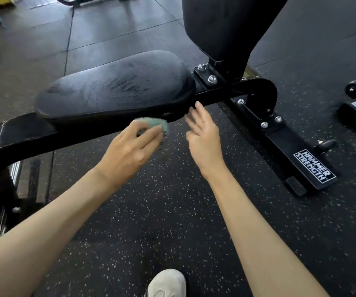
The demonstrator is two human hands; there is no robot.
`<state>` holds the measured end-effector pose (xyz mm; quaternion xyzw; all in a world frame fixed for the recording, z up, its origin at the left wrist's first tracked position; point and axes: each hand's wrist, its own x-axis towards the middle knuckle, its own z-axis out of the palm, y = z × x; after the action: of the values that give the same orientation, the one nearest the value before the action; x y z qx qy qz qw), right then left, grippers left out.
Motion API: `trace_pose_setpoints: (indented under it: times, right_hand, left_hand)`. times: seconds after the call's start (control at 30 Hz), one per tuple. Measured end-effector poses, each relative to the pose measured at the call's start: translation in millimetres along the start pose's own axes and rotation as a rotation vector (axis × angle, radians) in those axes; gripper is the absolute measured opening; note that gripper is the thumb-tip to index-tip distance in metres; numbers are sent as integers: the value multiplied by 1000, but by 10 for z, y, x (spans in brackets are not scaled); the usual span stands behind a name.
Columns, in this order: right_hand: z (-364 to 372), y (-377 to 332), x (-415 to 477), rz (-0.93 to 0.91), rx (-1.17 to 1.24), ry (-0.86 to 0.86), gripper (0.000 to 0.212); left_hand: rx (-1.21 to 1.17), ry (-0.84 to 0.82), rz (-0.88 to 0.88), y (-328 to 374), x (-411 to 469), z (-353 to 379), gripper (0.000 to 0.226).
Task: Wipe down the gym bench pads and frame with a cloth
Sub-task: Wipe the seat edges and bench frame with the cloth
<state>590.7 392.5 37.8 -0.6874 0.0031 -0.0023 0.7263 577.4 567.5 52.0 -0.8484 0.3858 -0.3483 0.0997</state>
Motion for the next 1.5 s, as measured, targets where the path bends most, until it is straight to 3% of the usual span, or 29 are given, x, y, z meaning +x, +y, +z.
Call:
trace_pose_setpoints:
  times: [0.07,0.17,0.43,0.67,0.87,1.07,1.2,1.33,1.5]
  right_hand:
    - [-1,-6,3,17,47,20,75]
    - [-1,-25,5,45,113,74,72]
    - [96,-8,-11,73,94,100,75]
    - [168,28,-49,23,59,125,74]
    - [311,105,-111,-131,-197,97,84]
    - [329,72,-123,-158,-343,18,88]
    - [270,49,-127,-167,-398,-45,86]
    - [252,90,-129,-206,-427,-43,90]
    - [331,105,-141,-220,-391,-4,90]
  left_hand:
    - [8,57,62,64,271,35,16]
    - [55,4,55,48,500,188,20]
    - [79,-176,4,-209,-375,99,18]
    - [6,45,46,-12,57,79,19]
    - [205,7,100,-263,-51,185,22]
    - [212,53,7,-381,-333,119,17]
    - [166,101,-18,-395,-392,-8,14]
    - [80,193,93,-184,-6,85,16]
    - [122,93,107,-276,101,233,22]
